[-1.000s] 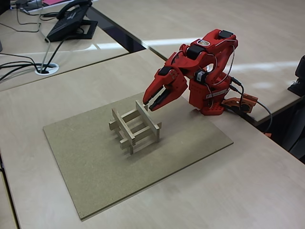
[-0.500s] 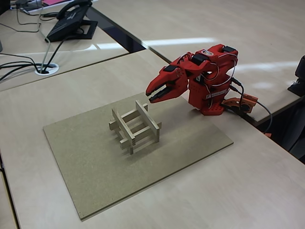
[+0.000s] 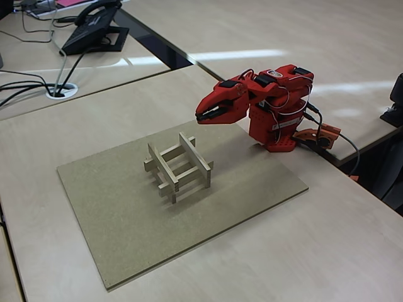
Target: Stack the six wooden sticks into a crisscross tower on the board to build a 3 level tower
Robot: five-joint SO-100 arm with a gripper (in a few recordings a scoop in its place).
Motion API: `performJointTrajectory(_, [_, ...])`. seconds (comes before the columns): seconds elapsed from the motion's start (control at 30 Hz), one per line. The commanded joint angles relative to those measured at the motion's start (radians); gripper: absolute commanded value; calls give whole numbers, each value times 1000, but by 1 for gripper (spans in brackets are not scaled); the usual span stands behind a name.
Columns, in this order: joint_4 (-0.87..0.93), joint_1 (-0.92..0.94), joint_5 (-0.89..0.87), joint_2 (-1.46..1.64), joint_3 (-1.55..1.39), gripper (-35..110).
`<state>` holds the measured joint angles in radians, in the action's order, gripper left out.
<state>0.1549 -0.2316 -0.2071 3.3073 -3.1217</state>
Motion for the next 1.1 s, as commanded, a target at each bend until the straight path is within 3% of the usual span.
performJointTrajectory(0.0, [-91, -15, 11, 18, -20, 0])
performJointTrajectory(0.3, [-267, -25, 34, 17, -20, 0])
performJointTrajectory(0.67, [-308, -28, 15, 14, -20, 0])
performJointTrajectory(0.77, [-345, -32, 86, 14, -20, 0])
performJointTrajectory(0.9, [-483, -21, 75, 14, -20, 0])
performJointTrajectory(1.07, [-781, -15, 100, 14, -20, 0])
